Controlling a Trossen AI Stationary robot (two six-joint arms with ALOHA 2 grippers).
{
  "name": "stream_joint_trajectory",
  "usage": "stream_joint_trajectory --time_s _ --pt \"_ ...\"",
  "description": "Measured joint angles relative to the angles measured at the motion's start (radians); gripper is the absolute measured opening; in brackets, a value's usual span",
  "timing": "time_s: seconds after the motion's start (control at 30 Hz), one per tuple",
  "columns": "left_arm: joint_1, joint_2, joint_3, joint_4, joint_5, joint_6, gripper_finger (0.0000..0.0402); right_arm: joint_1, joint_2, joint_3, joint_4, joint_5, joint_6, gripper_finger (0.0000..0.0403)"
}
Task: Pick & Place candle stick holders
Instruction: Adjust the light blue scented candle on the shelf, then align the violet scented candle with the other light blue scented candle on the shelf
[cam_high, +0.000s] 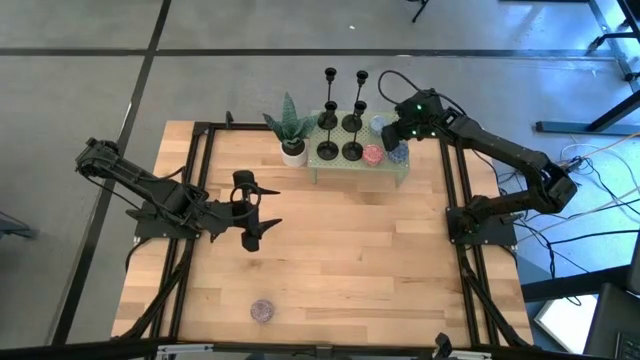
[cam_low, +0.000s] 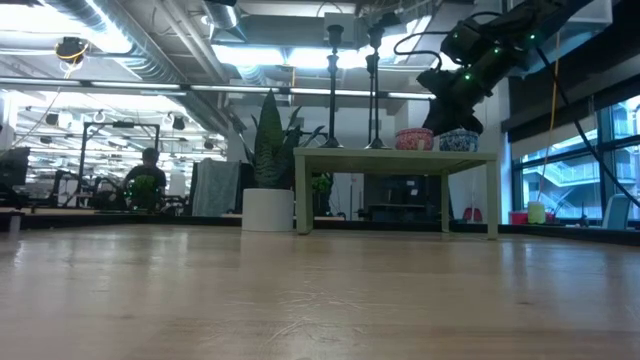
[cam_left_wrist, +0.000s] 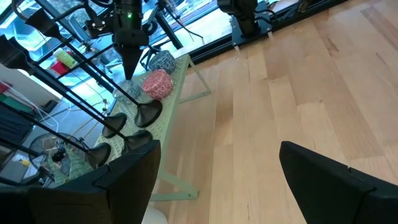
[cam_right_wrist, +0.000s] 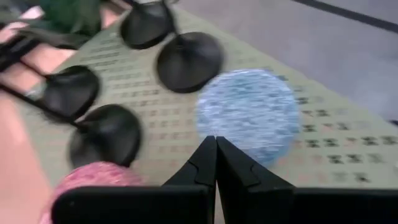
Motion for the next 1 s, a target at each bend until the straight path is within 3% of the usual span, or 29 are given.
stream_joint_trajectory --time_s 0.13,0.27,0.7,0.83,1.0 --pt "0.000 0.000 0.000 0.000 0.000 0.000 0.0326 0.000 0.000 0.000 0.000 -0.042 -0.024 0.0007" --pt "0.000 0.000 0.000 0.000 0.000 0.001 0.0326 0.000 0.006 0.000 -0.011 0.004 -0.025 0.0007" --pt "0.000 0.000 0.000 0.000 0.000 0.001 0.0326 -0.008 0.045 0.000 0.045 0.007 -0.051 0.0007" --pt "0.000 0.000 0.000 0.000 0.000 0.001 0.0326 -0.008 0.016 0.014 -0.002 -0.020 -0.054 0.0007" --pt "0.000 0.000 0.000 0.000 0.000 0.000 0.0326 0.000 -0.067 0.102 -0.164 0.031 -0.054 0.0007"
